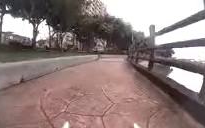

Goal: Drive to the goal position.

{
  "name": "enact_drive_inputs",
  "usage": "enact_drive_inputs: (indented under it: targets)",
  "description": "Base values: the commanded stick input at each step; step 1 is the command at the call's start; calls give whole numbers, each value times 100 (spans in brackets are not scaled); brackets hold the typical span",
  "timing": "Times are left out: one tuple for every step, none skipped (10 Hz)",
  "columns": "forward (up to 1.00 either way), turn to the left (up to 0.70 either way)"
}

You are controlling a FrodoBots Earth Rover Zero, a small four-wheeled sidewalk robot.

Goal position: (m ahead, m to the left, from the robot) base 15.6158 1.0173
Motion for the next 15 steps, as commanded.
enact_drive_inputs:
  targets:
    - [70,-24]
    - [70,-29]
    - [70,-25]
    - [70,-13]
    - [70,-7]
    - [70,-1]
    - [70,0]
    - [70,0]
    - [70,0]
    - [70,0]
    - [70,0]
    - [70,0]
    - [70,-7]
    - [70,-15]
    - [70,-23]
